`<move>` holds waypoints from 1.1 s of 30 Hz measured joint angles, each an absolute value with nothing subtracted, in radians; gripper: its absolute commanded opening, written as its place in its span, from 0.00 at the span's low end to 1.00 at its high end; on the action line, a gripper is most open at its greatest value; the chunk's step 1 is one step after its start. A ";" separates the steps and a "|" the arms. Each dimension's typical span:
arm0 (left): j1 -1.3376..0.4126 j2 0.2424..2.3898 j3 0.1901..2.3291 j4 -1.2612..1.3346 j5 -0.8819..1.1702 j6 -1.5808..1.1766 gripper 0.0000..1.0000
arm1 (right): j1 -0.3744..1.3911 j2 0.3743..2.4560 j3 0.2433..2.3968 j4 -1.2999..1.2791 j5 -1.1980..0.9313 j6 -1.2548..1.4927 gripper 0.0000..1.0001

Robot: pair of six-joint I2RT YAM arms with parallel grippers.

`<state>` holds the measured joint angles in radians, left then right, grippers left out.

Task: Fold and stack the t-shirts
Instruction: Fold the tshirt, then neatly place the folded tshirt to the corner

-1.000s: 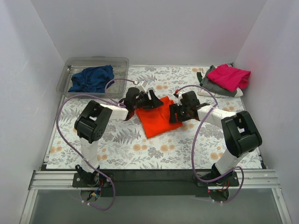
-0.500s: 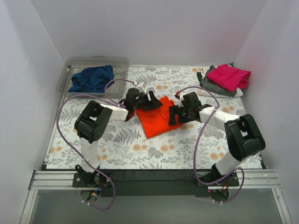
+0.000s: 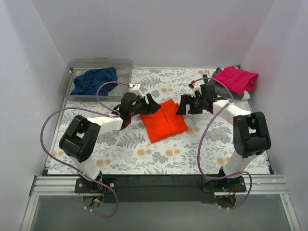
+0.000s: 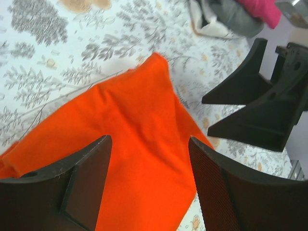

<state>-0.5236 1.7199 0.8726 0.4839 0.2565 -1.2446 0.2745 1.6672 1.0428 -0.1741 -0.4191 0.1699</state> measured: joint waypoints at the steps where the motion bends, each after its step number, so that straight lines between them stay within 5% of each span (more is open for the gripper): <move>1: -0.524 1.716 0.868 0.470 0.250 -1.245 0.60 | 0.261 1.687 1.047 -0.171 -0.443 0.170 0.85; 15: -0.527 1.732 0.841 0.237 0.138 -1.244 0.59 | 0.193 1.866 1.079 -0.102 -0.670 0.180 0.84; 33: -0.555 1.820 0.878 0.297 0.117 -1.235 0.58 | 0.319 1.903 1.042 0.110 -0.693 0.259 0.80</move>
<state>-0.5549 1.8198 0.8783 0.2970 0.1173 -1.2354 0.3187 1.9026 1.0416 0.1104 -0.6933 0.2592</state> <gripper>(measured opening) 0.584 0.812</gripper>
